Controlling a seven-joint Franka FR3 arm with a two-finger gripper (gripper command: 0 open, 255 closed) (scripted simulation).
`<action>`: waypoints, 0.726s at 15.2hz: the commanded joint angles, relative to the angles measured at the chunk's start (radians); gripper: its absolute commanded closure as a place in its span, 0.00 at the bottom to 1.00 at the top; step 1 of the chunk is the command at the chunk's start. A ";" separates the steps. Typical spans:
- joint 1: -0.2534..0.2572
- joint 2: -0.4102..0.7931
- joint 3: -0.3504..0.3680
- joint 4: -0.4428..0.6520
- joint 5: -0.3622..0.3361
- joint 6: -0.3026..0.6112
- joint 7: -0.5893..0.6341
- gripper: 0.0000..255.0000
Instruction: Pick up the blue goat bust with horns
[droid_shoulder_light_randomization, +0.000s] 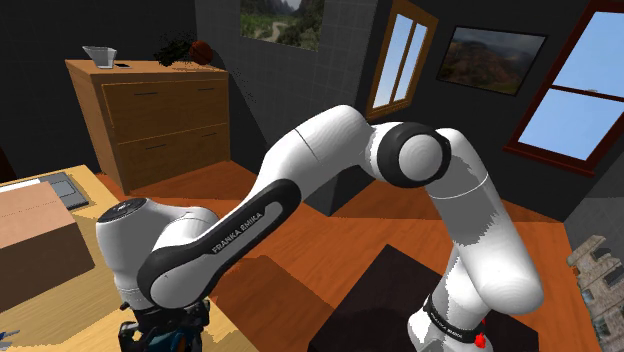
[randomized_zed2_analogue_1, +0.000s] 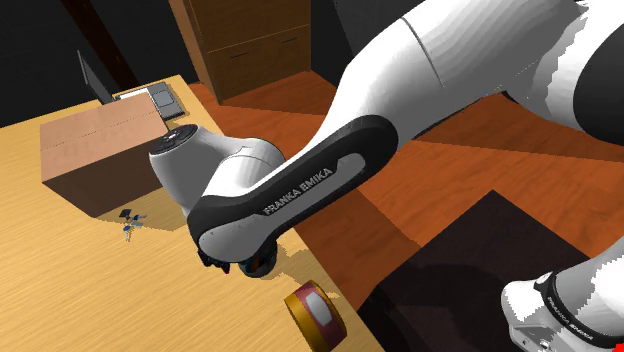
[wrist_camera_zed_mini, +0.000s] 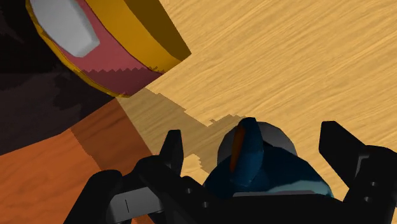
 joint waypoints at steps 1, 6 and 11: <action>0.002 0.016 -0.006 -0.004 -0.006 0.019 0.000 0.00; 0.007 0.037 -0.014 -0.005 -0.015 0.041 0.001 1.00; 0.006 0.035 -0.014 -0.008 -0.014 0.042 0.001 1.00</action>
